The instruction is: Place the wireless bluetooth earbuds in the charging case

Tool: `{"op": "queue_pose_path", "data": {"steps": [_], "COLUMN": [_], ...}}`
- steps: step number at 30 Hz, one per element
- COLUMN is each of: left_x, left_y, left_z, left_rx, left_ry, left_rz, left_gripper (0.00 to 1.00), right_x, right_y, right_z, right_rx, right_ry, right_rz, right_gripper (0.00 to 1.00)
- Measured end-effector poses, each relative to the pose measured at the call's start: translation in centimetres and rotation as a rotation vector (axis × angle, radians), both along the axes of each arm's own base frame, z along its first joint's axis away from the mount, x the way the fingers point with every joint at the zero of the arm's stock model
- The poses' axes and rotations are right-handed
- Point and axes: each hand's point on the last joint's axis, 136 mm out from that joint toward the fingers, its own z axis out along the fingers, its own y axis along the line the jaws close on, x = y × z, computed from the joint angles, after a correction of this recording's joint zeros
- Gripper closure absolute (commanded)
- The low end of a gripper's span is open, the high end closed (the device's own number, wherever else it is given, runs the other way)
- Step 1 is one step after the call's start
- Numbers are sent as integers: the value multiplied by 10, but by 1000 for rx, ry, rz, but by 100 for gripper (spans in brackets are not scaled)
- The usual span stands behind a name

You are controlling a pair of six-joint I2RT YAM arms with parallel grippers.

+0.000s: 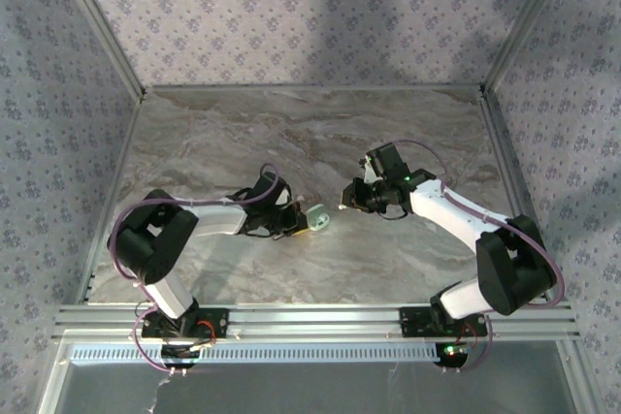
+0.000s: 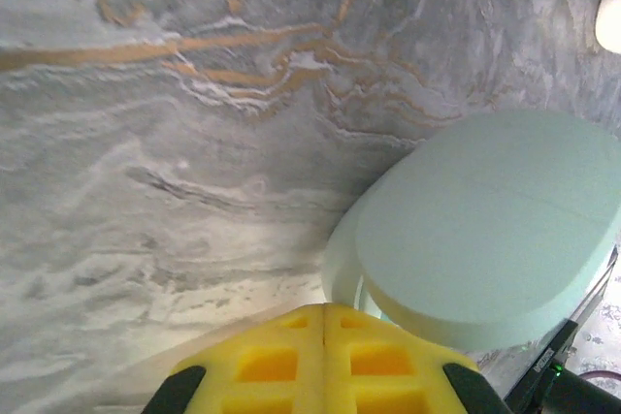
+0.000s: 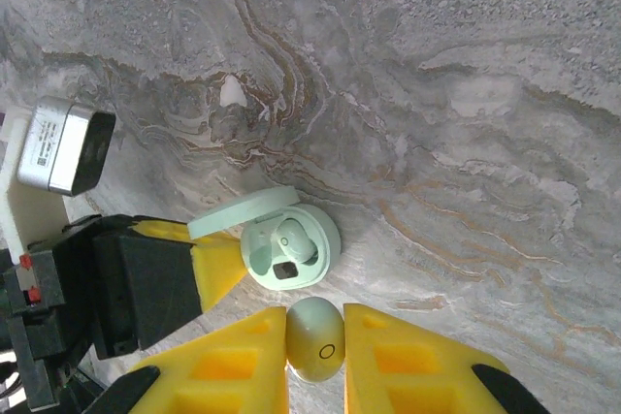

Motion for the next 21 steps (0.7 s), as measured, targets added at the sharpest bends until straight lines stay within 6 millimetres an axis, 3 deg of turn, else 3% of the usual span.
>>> {"op": "queue_pose_path", "data": {"steps": [4,8,14,18,21], "left_x": [-4,-7,-13,-19,-20], "left_y": [5,16,44,62,73], "left_z": [14,41,89,107,119], "left_rx": [-3,-4,28,62,79], "left_ry": [-37,-100,-244,-311,-373], "left_rz": [13,36,59,68,72], "left_gripper": [99,89,55,42,25], "right_x": [0,-1,-5,-9,-15], "right_y": [0,-1,-1,3,7], "right_z": [0,0,5,4,3], "right_rx": [-1,-1,0,-4,-10], "right_ry": [1,2,-5,2,7], "right_rz": [0,1,9,22,40], "right_gripper": [81,81,81,81,81]}}
